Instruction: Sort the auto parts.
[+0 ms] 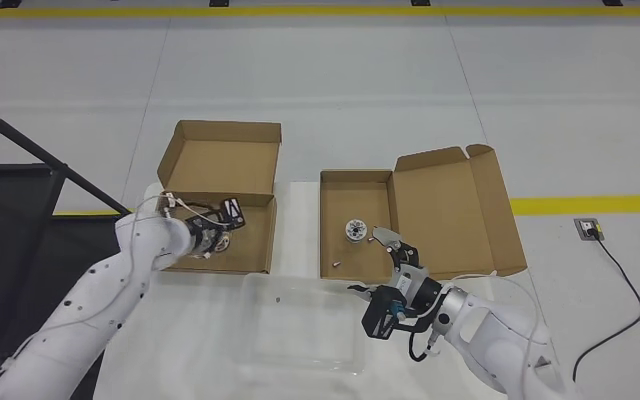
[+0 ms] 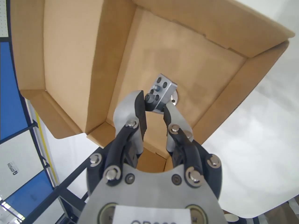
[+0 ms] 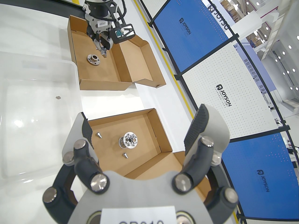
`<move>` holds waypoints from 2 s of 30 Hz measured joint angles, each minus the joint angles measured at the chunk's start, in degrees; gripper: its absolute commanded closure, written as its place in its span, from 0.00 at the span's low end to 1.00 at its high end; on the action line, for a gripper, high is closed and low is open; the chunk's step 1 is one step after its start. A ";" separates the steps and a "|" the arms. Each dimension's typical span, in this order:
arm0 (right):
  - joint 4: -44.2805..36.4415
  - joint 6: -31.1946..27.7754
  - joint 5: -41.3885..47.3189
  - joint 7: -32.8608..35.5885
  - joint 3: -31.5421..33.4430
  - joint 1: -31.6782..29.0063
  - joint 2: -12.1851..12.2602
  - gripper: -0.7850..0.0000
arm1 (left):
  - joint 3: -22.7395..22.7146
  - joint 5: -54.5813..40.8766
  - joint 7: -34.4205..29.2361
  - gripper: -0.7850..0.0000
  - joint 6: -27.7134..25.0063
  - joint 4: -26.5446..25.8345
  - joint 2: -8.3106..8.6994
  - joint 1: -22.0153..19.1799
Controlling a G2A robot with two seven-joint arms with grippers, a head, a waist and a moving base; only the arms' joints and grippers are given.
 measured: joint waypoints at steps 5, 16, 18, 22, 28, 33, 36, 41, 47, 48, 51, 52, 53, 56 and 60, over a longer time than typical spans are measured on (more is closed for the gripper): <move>0.00 0.00 0.00 0.00 0.00 0.00 0.00 0.00 | 1.87 1.37 2.27 1.00 0.78 4.28 -1.84 -0.51; 0.00 0.00 0.00 0.00 0.00 0.00 0.00 0.00 | 5.11 5.79 12.07 1.00 2.50 13.37 -6.00 -2.41; 0.00 0.00 0.00 0.00 0.00 0.00 0.00 0.00 | 5.39 6.52 14.32 1.00 2.23 14.84 -6.57 -2.77; 0.00 0.00 0.00 0.00 0.00 0.00 0.00 0.00 | 6.11 8.22 16.68 0.96 1.63 17.56 -7.99 -3.80; 0.00 0.00 0.00 0.00 0.00 0.00 0.00 0.00 | 6.60 10.05 17.11 0.52 0.61 19.77 -9.79 -4.84; 0.00 0.00 0.00 0.00 0.00 0.00 0.00 0.00 | 6.20 11.39 17.93 0.53 0.01 21.13 -10.73 -5.21; 0.00 0.00 0.00 0.00 0.00 0.00 0.00 0.00 | 5.65 12.16 18.24 0.52 -0.23 21.61 -11.11 -5.36; 0.00 0.00 0.00 0.00 0.00 0.00 0.00 0.00 | 3.76 13.45 18.45 0.52 -0.70 20.37 -11.14 -5.24; 0.00 0.00 0.00 0.00 0.00 0.00 0.00 0.00 | -0.81 13.65 18.38 0.43 -3.19 15.51 -9.88 -4.14; 0.00 0.00 0.00 0.00 0.00 0.00 0.00 0.00 | -1.72 13.77 17.89 0.32 -3.20 14.34 -9.59 -3.78; 0.00 0.00 0.00 0.00 0.00 0.00 0.00 0.00 | -5.48 12.93 17.03 0.20 -4.00 9.49 -8.39 -1.77; 0.00 0.00 0.00 0.00 0.00 0.00 0.00 0.00 | -7.34 12.08 16.92 0.18 -4.94 7.39 -7.80 -0.77; 0.00 0.00 0.00 0.00 0.00 0.00 0.00 0.00 | -8.84 11.42 16.86 0.17 -5.73 5.75 -7.33 0.04; 0.00 0.00 0.00 0.00 0.00 0.00 0.00 0.00 | -14.16 8.84 17.12 0.00 -8.09 0.05 -5.78 3.21; 0.00 0.00 0.00 0.00 0.00 0.00 0.00 0.00 | -21.15 5.85 19.48 0.00 -10.61 -7.06 -3.90 8.04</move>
